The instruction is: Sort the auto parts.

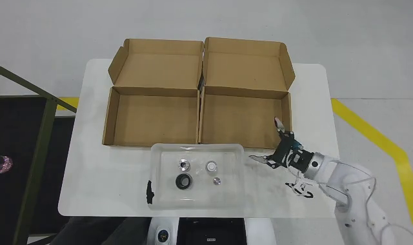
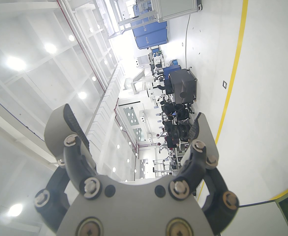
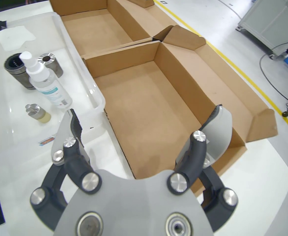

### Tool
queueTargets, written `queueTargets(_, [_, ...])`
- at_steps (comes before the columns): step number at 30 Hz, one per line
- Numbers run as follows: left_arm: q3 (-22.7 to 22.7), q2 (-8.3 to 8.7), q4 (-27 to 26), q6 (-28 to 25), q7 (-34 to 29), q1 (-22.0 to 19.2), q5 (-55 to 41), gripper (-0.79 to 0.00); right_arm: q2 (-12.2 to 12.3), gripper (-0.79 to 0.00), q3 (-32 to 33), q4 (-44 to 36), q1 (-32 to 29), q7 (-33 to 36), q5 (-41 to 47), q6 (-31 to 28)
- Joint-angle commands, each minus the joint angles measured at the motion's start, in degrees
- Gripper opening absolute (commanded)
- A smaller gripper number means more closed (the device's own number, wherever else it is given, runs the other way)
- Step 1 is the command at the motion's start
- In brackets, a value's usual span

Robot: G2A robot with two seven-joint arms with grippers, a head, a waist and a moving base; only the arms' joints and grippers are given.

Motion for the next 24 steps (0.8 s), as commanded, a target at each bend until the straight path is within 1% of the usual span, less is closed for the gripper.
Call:
queueTargets(1, [0.0, 0.0, 0.0, 0.0, 0.0, 0.0, 0.0, 0.0, 0.0, 0.0, -1.4, 0.5, 1.3, 1.9, 1.4, -1.0])
queueTargets(9, [0.0, 0.0, 0.0, 0.0, 0.0, 0.0, 0.0, 0.0, 0.3, 0.0, -7.1, 0.9, 6.5, 10.3, 4.5, -4.9])
queueTargets(14, [0.0, 0.0, 0.0, 0.0, 0.0, 0.0, 0.0, 0.0, 0.4, 0.0, -10.2, -0.1, 8.5, 14.8, 7.3, -6.4])
queueTargets(24, [0.0, 0.0, 0.0, 0.0, 0.0, 0.0, 0.0, 0.0, 0.8, 0.0, -16.8, -1.0, 11.3, 22.0, 12.4, -6.8])
